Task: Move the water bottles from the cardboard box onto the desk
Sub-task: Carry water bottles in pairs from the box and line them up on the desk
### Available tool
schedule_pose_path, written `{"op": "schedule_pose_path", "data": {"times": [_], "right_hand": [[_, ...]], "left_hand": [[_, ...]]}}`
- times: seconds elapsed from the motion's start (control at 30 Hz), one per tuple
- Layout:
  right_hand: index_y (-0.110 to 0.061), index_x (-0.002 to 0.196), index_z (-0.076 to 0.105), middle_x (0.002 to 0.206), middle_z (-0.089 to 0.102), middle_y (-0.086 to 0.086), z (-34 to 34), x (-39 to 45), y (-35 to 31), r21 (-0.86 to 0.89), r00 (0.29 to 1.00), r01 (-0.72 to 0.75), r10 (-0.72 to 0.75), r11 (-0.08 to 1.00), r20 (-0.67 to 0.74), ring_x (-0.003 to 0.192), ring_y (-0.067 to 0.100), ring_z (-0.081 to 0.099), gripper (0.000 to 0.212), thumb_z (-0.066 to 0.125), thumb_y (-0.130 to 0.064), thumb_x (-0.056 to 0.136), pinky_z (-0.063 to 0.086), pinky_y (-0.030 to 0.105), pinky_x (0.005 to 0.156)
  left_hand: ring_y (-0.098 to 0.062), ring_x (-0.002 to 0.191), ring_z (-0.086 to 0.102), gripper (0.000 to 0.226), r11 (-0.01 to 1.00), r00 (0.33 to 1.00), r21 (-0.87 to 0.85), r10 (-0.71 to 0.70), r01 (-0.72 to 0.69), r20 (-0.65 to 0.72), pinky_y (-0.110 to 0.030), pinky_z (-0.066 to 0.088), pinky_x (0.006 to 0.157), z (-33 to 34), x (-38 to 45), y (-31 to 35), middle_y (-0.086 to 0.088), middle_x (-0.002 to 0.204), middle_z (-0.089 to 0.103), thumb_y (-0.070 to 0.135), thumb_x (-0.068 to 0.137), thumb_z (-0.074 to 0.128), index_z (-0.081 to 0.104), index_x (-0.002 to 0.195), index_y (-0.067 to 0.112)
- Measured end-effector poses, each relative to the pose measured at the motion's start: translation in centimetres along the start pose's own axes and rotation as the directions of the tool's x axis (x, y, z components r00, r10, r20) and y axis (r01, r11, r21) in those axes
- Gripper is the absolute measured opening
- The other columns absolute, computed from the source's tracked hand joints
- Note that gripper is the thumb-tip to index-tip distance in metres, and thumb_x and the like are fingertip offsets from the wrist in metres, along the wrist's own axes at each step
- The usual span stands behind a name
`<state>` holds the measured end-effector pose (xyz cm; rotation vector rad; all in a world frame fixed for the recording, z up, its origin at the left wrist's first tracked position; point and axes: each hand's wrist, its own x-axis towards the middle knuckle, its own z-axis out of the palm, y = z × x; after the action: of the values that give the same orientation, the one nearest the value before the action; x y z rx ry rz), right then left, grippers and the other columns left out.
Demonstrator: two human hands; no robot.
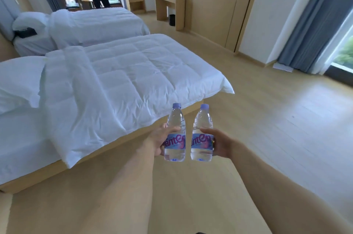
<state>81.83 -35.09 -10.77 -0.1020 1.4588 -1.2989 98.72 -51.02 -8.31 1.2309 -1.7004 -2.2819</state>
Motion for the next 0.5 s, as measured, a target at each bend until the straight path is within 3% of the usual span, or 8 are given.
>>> {"op": "schedule_pose_path", "data": {"times": [0.1, 0.23, 0.33, 0.5], "right_hand": [[-0.017, 0.131, 0.063, 0.125, 0.070, 0.011, -3.8, -0.3, -1.0, 0.027, 0.997, 0.032, -0.030, 0.999, -0.073, 0.106, 0.027, 0.070, 0.059, 0.079, -0.030, 0.076, 0.059, 0.043, 0.074], [-0.019, 0.129, 0.064, 0.121, 0.071, 0.011, -8.5, -0.1, -2.4, 0.031, 0.981, 0.090, -0.083, 0.996, -0.175, 0.103, 0.026, 0.069, 0.044, 0.074, -0.026, 0.086, 0.059, 0.046, 0.082], [-0.017, 0.126, 0.065, 0.122, 0.070, 0.015, -11.2, 0.4, -3.5, 0.047, 0.966, 0.106, -0.092, 0.993, -0.241, 0.106, 0.030, 0.068, 0.039, 0.072, -0.025, 0.089, 0.056, 0.053, 0.094], [-0.015, 0.128, 0.064, 0.122, 0.070, 0.015, -15.0, 3.2, -6.9, 0.076, 0.938, 0.143, -0.110, 0.987, -0.329, 0.117, 0.034, 0.065, 0.039, 0.070, -0.026, 0.091, 0.052, 0.056, 0.098]], "left_hand": [[-0.031, 0.085, 0.074, 0.035, 0.999, 0.996, 0.037, 0.003, -0.007, 0.088, -0.063, 0.057, 0.081, 3.5, 3.3, 1.4, -0.006, 0.088, 0.076, 0.031, 0.084, 0.077, 0.058, 0.114, 0.026], [-0.023, 0.074, 0.075, 0.032, 0.994, 0.983, 0.105, -0.008, -0.012, 0.186, -0.052, 0.059, 0.074, 7.9, 8.1, 3.1, 0.001, 0.078, 0.076, 0.035, 0.086, 0.075, 0.056, 0.110, 0.026], [-0.023, 0.076, 0.075, 0.035, 0.992, 0.964, 0.126, -0.011, -0.023, 0.264, -0.052, 0.060, 0.073, 10.6, 11.7, 4.4, 0.000, 0.083, 0.076, 0.034, 0.086, 0.075, 0.057, 0.115, 0.025], [-0.019, 0.075, 0.076, 0.029, 0.983, 0.922, 0.186, -0.064, -0.008, 0.381, -0.061, 0.058, 0.081, 14.8, 18.9, 7.2, 0.003, 0.082, 0.077, 0.034, 0.086, 0.074, 0.060, 0.112, 0.030]]}}
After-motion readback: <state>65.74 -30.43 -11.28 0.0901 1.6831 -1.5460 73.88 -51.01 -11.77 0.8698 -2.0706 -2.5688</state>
